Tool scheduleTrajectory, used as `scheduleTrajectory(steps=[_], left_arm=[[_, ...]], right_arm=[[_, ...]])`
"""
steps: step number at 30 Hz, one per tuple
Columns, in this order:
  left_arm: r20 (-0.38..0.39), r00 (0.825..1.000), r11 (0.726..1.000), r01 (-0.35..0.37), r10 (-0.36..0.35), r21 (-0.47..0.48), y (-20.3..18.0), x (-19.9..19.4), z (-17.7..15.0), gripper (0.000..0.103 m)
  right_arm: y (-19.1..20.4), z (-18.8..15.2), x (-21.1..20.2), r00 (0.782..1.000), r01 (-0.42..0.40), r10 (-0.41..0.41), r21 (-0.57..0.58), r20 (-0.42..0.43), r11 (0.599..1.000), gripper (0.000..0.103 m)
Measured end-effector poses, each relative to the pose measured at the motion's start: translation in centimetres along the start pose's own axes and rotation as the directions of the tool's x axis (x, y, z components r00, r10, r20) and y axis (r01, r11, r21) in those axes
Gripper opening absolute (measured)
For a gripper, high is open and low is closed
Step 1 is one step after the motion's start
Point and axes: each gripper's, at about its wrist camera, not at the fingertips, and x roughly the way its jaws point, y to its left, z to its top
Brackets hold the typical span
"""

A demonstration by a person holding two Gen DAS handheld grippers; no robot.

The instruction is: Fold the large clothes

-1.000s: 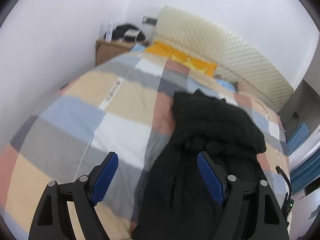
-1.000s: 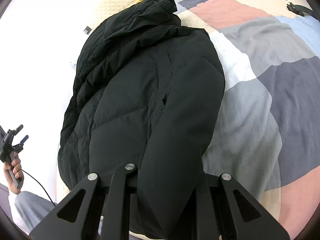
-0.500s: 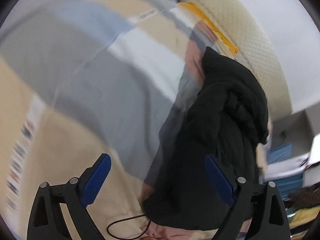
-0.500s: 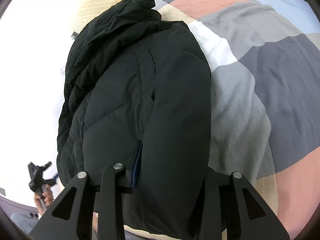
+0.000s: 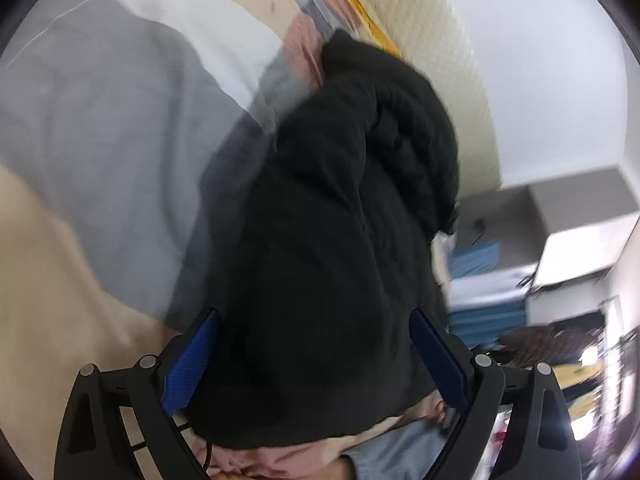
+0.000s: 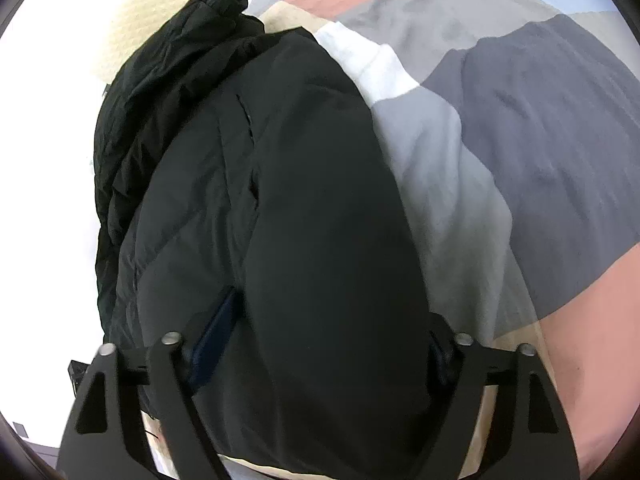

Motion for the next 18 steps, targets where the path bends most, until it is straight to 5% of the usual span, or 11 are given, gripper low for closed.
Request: scheduleTrajectory(steps=[8, 11, 18], left_arm=[[-0.058, 0.991, 0.988, -0.115, 0.122, 0.106, -1.8, 3.3, -1.3, 0.094], [-0.069, 0.971, 0.956, -0.213, 0.23, 0.2, -3.4, 3.6, -2.0, 0.084], [-0.067, 0.945, 0.922, -0.296, 0.321, 0.248, -4.4, 3.3, -2.7, 0.075]], right_arm=[[0.2, -0.1, 0.0, 1.0, 0.017, -0.017, -0.01, -0.004, 1.0, 0.084], [0.5, -0.2, 0.1, 1.0, 0.013, -0.013, -0.033, -0.016, 0.999, 0.084], [1.7, -0.7, -0.5, 0.997, 0.079, -0.078, -0.101, 0.016, 0.992, 0.078]])
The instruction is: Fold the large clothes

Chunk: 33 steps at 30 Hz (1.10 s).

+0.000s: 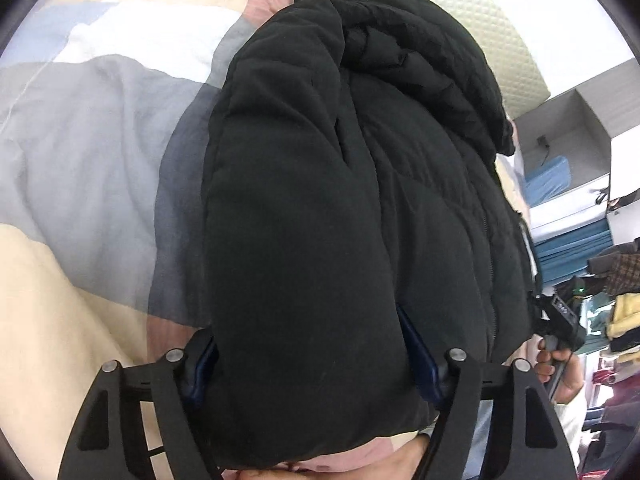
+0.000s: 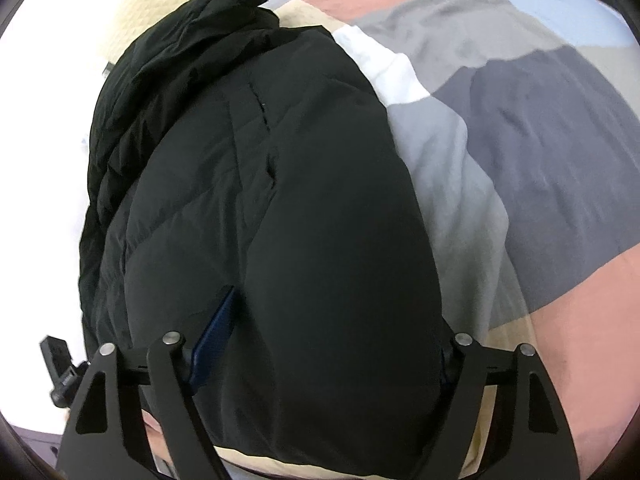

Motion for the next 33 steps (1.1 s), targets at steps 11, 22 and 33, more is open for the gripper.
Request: scheduleTrajectory(steps=[11, 22, 33], left_arm=[[0.015, 1.0, 0.999, -0.015, 0.016, -0.032, -1.4, -0.2, 0.2, 0.048], [0.093, 0.983, 0.983, -0.164, 0.156, 0.086, -7.7, -6.0, 2.2, 0.021], [0.239, 0.966, 0.991, -0.118, 0.1, 0.059, -12.7, -15.9, 7.5, 0.015]], right_arm=[[4.4, -1.6, 0.1, 0.998, 0.047, -0.054, -0.249, -0.02, 0.967, 0.047], [6.5, -1.5, -3.5, 0.987, 0.138, -0.109, -0.273, 0.12, 0.952, 0.018], [10.9, 0.8, -13.0, 0.963, 0.102, -0.019, -0.297, 0.27, 0.949, 0.016]])
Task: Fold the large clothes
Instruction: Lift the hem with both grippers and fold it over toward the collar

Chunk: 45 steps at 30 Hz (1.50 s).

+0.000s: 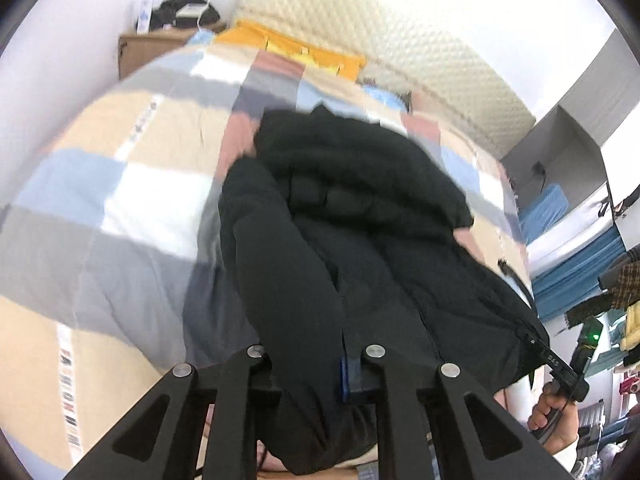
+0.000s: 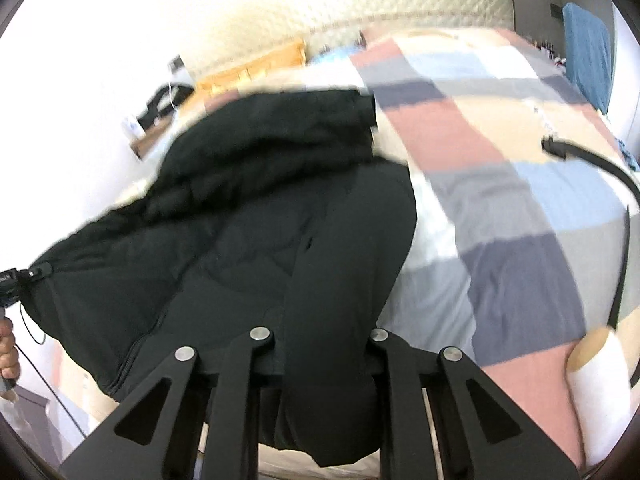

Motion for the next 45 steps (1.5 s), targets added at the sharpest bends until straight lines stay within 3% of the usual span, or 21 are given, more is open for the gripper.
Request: scheduleTrajectory(steps=[7, 12, 16, 19, 24, 31, 35, 39, 45], left_arm=[[0.088, 0.996, 0.999, -0.019, 0.014, 0.05, -2.9, -5.5, 3.8, 0.014], [0.115, 0.993, 0.992, 0.019, -0.034, 0.129, -4.8, -8.5, 3.4, 0.014], [0.133, 0.987, 0.981, 0.069, -0.094, 0.181, -4.7, -11.1, 0.3, 0.014], [0.125, 0.983, 0.98, 0.116, -0.137, 0.163, -3.0, -12.6, -3.0, 0.013], [0.097, 0.974, 0.975, 0.195, -0.205, 0.102, -0.3, -15.3, -7.2, 0.013], [0.115, 0.978, 0.979, 0.161, -0.175, 0.122, -0.1, -17.4, -9.9, 0.013], [0.153, 0.976, 0.979, 0.134, -0.157, 0.156, -0.7, -17.0, -8.1, 0.013], [0.196, 0.968, 0.98, 0.128, -0.157, 0.154, -0.7, -14.8, -3.9, 0.013], [0.253, 0.966, 0.99, 0.021, -0.057, 0.141, -2.5, -10.0, 2.8, 0.013]], right_arm=[[0.3, 4.5, -5.7, 0.992, -0.04, 0.038, 0.014, 0.121, 0.999, 0.016], [-0.2, 4.9, -9.0, 0.978, -0.096, 0.087, 0.04, 0.191, 0.995, 0.016], [-0.2, 3.4, -11.8, 0.965, -0.119, 0.116, -0.002, 0.236, 0.993, 0.016], [-0.5, 0.4, -13.9, 0.95, -0.206, 0.202, -0.011, 0.239, 0.979, 0.017], [0.0, -4.5, -16.2, 0.963, -0.21, 0.219, -0.075, 0.159, 0.975, 0.017], [0.3, -7.1, -18.8, 0.966, -0.192, 0.207, -0.107, 0.157, 0.976, 0.017], [0.4, -5.2, -18.6, 0.967, -0.159, 0.179, -0.121, 0.18, 0.98, 0.018], [-0.4, -1.8, -17.1, 0.961, -0.165, 0.18, -0.085, 0.21, 0.983, 0.018], [-0.7, 4.3, -12.4, 0.963, -0.1, 0.106, -0.034, 0.249, 0.994, 0.018]])
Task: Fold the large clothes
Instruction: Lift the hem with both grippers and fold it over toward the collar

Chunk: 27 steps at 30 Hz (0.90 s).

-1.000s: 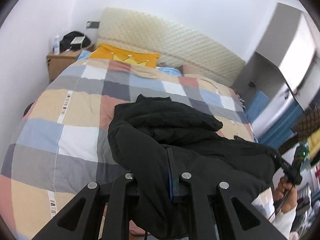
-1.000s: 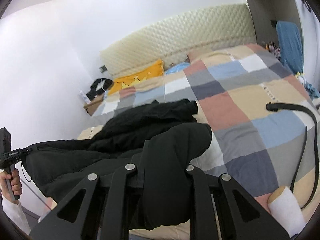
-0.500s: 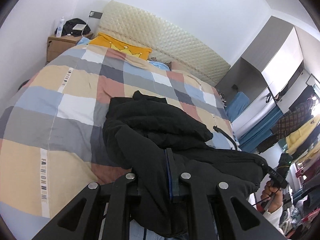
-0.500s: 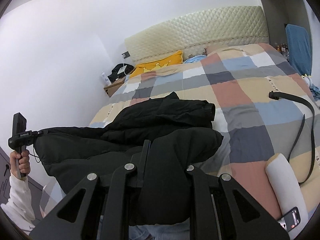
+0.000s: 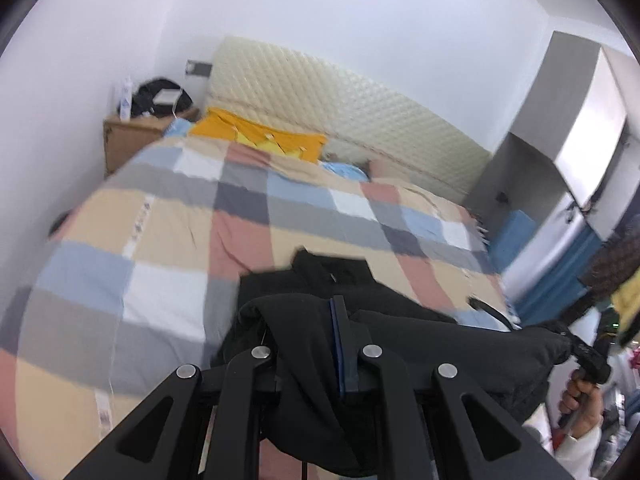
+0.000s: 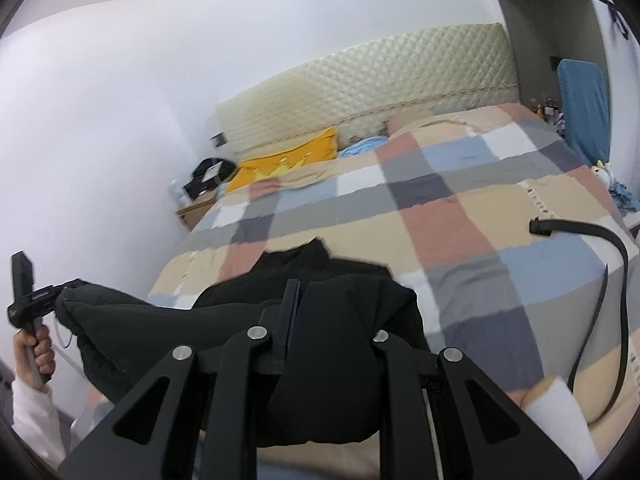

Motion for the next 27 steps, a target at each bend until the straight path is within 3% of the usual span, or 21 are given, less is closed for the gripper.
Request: scheduleTrajectory(steps=[7, 11, 16, 21, 27], left_arm=[[0.055, 0.984, 0.985, -0.17, 0.17, -0.002, -1.2, 9.4, 3.7, 0.014], [0.059, 0.976, 0.975, -0.204, 0.209, -0.086, -0.6, 14.3, 3.5, 0.014], [0.056, 0.961, 0.953, -0.26, 0.271, -0.153, 0.9, 19.4, 2.7, 0.014], [0.071, 0.931, 0.933, -0.354, 0.358, -0.063, 0.3, 23.8, 3.0, 0.016], [0.034, 0.923, 0.922, -0.38, 0.383, -0.071, 1.7, 29.9, 3.0, 0.016]], right_arm=[[-2.8, 3.2, 9.4, 0.996, 0.088, -0.09, 0.062, 0.023, 0.994, 0.018], [-4.3, 2.7, 14.2, 0.989, 0.145, -0.146, 0.063, 0.01, 0.987, 0.018], [-4.9, 2.0, 18.4, 0.983, 0.18, -0.18, -0.018, -0.019, 0.984, 0.018], [-4.9, 2.5, 21.5, 0.979, 0.201, -0.204, -0.08, -0.028, 0.976, 0.018], [-6.8, 2.1, 27.3, 0.978, 0.189, -0.195, -0.083, -0.077, 0.978, 0.018]])
